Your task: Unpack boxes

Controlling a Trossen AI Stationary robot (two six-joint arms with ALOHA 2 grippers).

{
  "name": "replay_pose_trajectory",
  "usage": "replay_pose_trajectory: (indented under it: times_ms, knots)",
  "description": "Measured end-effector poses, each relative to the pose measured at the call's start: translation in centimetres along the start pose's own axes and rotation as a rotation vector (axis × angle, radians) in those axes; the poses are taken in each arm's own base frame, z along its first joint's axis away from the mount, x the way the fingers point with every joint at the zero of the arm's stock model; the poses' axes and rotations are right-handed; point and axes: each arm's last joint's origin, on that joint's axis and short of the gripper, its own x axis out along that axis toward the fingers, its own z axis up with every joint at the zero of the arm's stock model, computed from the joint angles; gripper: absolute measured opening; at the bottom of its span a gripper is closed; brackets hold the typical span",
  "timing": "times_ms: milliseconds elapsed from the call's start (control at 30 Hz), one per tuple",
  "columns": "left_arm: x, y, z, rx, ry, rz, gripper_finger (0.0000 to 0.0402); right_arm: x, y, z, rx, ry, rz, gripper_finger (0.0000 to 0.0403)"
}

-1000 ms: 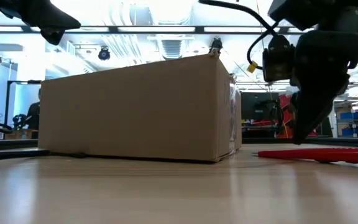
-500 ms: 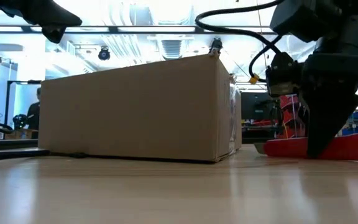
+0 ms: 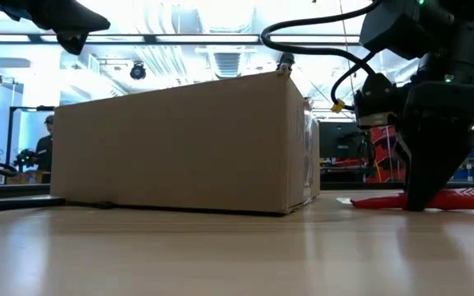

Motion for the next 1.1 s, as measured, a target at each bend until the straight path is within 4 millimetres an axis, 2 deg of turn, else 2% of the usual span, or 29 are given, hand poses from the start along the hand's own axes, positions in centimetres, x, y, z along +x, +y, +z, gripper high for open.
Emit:
replay_pose_trajectory:
  times_ms: [567,867,1100]
  knots:
    - [0.0,0.0,0.0,0.001,0.000,0.000,0.0014,-0.9,-0.1,-0.1,-0.045,-0.010,0.025,0.0033]
    - [0.0,0.0,0.3,-0.003,-0.032,-0.003,0.0014,-2.7,0.2,0.3,-0.077,-0.050,0.047,0.0026]
    - [0.0,-0.1,0.8,-0.009,-0.077,-0.007,0.0014,-4.4,1.3,1.7,-0.134,-0.133,0.084,0.0026]
